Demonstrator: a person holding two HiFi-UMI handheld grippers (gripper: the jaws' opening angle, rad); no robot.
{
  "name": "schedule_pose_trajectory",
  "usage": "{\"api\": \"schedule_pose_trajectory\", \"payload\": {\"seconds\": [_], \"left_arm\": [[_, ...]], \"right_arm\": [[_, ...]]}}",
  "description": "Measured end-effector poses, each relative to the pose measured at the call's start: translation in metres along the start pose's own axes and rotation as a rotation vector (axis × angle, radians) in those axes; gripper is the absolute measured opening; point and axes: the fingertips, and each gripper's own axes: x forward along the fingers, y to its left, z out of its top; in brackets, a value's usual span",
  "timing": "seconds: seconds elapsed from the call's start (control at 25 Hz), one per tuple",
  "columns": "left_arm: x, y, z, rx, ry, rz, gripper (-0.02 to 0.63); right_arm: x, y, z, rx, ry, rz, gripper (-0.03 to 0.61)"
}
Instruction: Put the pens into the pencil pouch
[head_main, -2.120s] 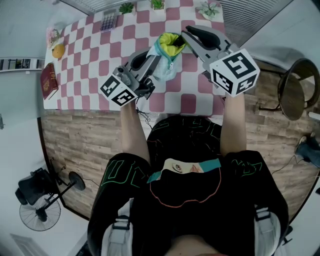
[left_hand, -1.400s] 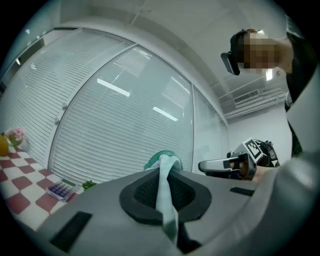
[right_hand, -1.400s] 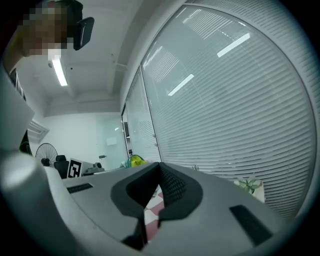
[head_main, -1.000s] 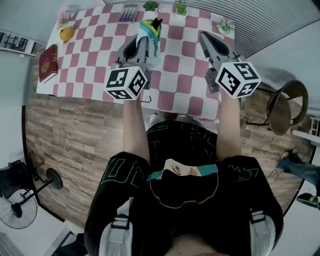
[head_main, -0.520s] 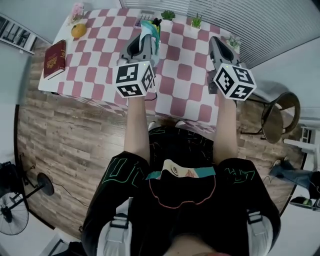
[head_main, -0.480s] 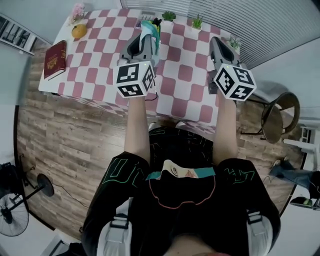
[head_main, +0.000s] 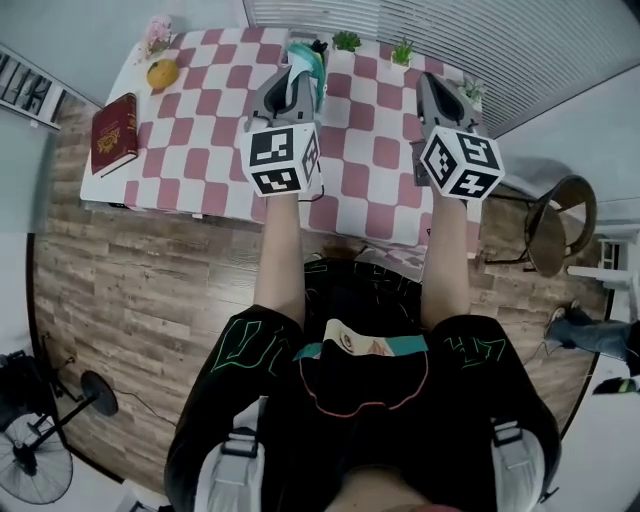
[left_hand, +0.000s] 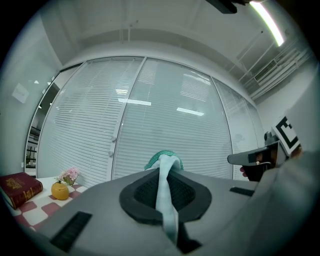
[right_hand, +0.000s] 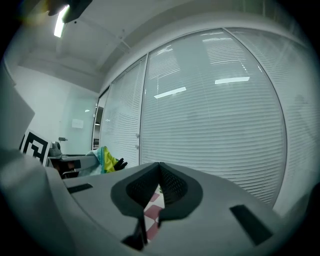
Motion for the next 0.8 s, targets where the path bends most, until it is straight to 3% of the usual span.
{"api": "schedule_pose_trajectory", "payload": {"seconds": [0.8], "left_arm": [[0.004,0.017,-0.001,-0.016,-0.018,-0.034,0.000]], "right_arm": [[0.014,0.009,-0.007,0.002,-0.012,-0.037,0.002]]}}
